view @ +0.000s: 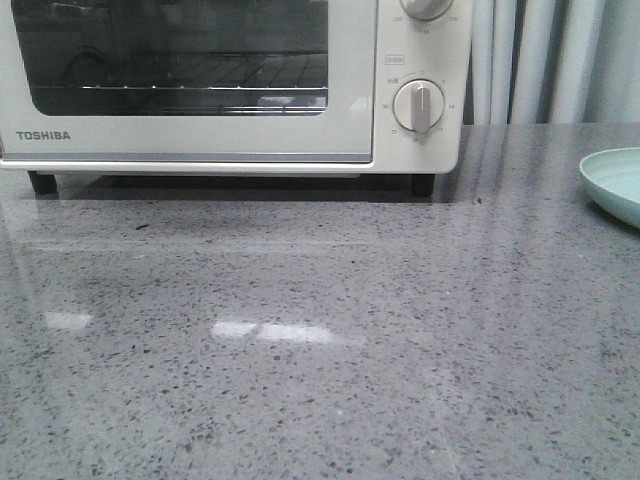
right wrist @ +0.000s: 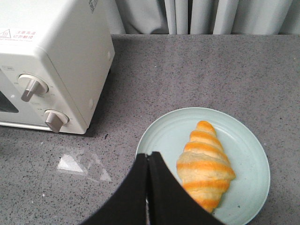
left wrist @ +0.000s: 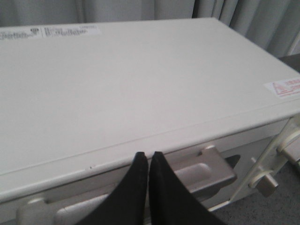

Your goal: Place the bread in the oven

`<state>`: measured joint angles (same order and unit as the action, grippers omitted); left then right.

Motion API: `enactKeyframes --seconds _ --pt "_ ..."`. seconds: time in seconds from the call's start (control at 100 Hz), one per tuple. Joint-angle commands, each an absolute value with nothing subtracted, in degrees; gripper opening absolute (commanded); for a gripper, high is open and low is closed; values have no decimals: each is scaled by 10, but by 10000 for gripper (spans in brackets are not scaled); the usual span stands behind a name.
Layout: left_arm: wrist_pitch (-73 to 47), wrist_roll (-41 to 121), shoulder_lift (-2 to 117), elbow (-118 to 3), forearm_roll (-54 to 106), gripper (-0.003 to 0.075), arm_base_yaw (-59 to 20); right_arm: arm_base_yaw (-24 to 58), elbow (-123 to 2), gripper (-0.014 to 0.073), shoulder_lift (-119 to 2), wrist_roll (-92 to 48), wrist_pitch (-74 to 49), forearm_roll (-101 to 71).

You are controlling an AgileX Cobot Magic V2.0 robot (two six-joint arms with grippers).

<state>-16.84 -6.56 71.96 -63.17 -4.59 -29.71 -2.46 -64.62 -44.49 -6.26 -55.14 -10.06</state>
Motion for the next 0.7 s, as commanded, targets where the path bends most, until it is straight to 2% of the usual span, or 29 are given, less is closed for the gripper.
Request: enactKeyframes --seconds 0.0,0.33,0.48,0.69 --pt "-159 -66 716 -653 -46 -21 -301 -24 -664 -74 -444 -68 -516 -99" --pt "-194 -66 713 -597 -41 -21 -303 -24 -664 -74 -444 -68 -521 -99" --pt "-142 -66 650 -519 -4 -22 -321 -24 -664 -74 -444 -68 -531 -99" --pt "-147 -69 522 -435 70 -21 -347 -24 -664 -74 -444 -68 -559 -99"
